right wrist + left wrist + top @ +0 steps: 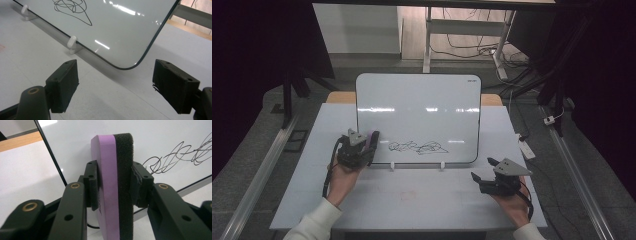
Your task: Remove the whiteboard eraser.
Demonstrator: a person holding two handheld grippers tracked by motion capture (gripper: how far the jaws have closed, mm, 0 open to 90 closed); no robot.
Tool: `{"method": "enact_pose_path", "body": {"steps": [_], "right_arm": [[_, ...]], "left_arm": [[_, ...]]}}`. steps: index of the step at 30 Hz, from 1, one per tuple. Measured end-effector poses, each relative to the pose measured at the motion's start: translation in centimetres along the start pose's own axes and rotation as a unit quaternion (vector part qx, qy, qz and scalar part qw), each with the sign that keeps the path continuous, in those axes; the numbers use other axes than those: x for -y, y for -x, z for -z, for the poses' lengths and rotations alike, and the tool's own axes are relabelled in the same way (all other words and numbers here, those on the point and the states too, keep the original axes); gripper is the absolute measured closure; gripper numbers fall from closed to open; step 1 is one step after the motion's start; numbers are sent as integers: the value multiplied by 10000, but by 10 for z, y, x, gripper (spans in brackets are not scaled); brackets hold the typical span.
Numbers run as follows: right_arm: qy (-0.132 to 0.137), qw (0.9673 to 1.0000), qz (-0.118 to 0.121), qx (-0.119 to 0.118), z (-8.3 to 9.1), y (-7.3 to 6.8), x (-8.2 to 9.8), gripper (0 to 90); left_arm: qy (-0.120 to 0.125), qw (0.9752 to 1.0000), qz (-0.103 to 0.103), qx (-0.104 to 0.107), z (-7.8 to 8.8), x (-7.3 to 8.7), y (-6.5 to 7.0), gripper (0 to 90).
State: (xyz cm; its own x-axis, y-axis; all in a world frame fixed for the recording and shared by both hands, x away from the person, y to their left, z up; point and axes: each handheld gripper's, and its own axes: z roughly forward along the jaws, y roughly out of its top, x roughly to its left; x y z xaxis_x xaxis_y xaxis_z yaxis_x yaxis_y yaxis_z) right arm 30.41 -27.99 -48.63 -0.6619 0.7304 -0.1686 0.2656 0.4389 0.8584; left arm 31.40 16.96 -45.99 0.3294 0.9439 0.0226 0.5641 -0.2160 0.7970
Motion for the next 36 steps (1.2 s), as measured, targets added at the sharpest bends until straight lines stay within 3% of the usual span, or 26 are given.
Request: {"method": "enact_pose_path", "body": {"steps": [6, 11, 18, 21, 25, 30, 35, 36], "right_arm": [[29, 10000, 30, -26, 0, -2, -1, 208], [54, 9999, -21, -138, -1, -5, -3, 209], [258, 9977, -222, -577, -4, -21, -15, 210], [405, 9953, -230, -852, -7, -41, -28, 213], [467, 9933, -70, -1058, -14, -65, -38, 220], [402, 9932, 219, -1072, -24, -93, -47, 235], [395, 9938, 170, -1022, -34, -111, -56, 262], [363, 9951, 153, -906, -37, -116, -58, 263]], "left_arm": [[124, 9999, -3, 60, 11, 0, -1, 639], [287, 9993, -10, 235, 21, -3, 2, 639], [421, 9971, -175, 610, 27, -12, 25, 639], [472, 9957, -291, 748, 26, -18, 39, 638], [484, 9938, -260, 971, 21, -23, 50, 638], [520, 9920, -219, 1131, 12, -28, 64, 638], [544, 9905, -107, 1258, 4, -31, 74, 638], [554, 9899, -63, 1300, 1, -33, 77, 638]]}}
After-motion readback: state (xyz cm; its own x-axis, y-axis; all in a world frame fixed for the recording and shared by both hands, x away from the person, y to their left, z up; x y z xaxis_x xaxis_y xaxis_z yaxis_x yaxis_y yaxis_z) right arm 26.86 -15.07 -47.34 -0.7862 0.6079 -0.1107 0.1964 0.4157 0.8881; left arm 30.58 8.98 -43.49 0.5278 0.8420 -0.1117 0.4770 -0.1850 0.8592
